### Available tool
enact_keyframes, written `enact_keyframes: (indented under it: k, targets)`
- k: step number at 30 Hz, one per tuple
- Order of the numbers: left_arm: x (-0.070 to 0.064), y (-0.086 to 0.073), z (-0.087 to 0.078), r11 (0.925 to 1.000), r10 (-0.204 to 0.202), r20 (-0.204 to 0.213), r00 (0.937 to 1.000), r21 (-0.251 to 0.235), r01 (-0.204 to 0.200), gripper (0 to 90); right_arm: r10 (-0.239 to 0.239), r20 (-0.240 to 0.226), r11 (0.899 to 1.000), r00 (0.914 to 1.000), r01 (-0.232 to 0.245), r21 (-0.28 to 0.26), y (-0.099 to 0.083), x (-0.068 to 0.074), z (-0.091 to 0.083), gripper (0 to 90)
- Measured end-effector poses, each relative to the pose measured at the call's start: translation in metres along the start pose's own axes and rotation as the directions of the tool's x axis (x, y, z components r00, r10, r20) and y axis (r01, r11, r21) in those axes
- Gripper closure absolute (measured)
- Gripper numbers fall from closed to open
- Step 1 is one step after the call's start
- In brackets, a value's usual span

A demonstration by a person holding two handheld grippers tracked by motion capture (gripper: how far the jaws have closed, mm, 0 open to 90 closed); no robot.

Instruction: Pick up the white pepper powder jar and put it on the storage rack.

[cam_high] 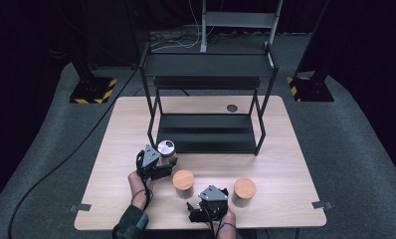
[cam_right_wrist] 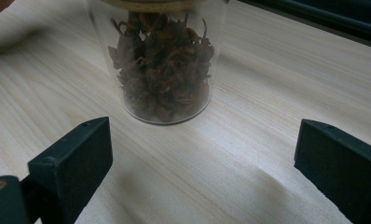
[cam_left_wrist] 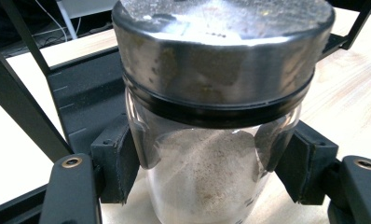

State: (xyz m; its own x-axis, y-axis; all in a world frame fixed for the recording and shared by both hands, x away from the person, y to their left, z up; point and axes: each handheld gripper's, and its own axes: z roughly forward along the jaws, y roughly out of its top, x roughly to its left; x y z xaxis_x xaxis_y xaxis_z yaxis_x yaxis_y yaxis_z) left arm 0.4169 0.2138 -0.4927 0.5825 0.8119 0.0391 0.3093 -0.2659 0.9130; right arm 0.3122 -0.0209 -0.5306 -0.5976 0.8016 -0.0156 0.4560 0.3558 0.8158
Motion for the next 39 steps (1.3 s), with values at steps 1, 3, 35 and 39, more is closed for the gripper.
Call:
enact_keyframes:
  k: [1,3,35,39]
  targets:
    - [0.001,0.001,0.0,1.0,0.001,0.0,1.0,0.001,-0.001,30.3,0.0,0.0,1.0,1.0,0.0,0.0,0.0,0.0,0.0,3.4]
    - [0.001,0.002,0.001,1.0,0.004,0.001,1.0,0.001,-0.004,30.3,-0.001,0.0,1.0,1.0,0.001,0.001,0.0,0.0,0.0,3.5]
    - [-0.003,0.012,0.023,0.9995,0.03,0.013,0.9995,-0.012,-0.03,30.3,-0.001,0.001,1.0,1.0,0.001,-0.005,0.0,0.0,0.0,3.5]
    - [-0.002,0.014,0.025,0.9993,0.036,0.012,0.9993,-0.014,-0.036,30.3,0.0,0.001,1.0,1.0,0.0,-0.004,0.0,0.0,0.0,3.5]
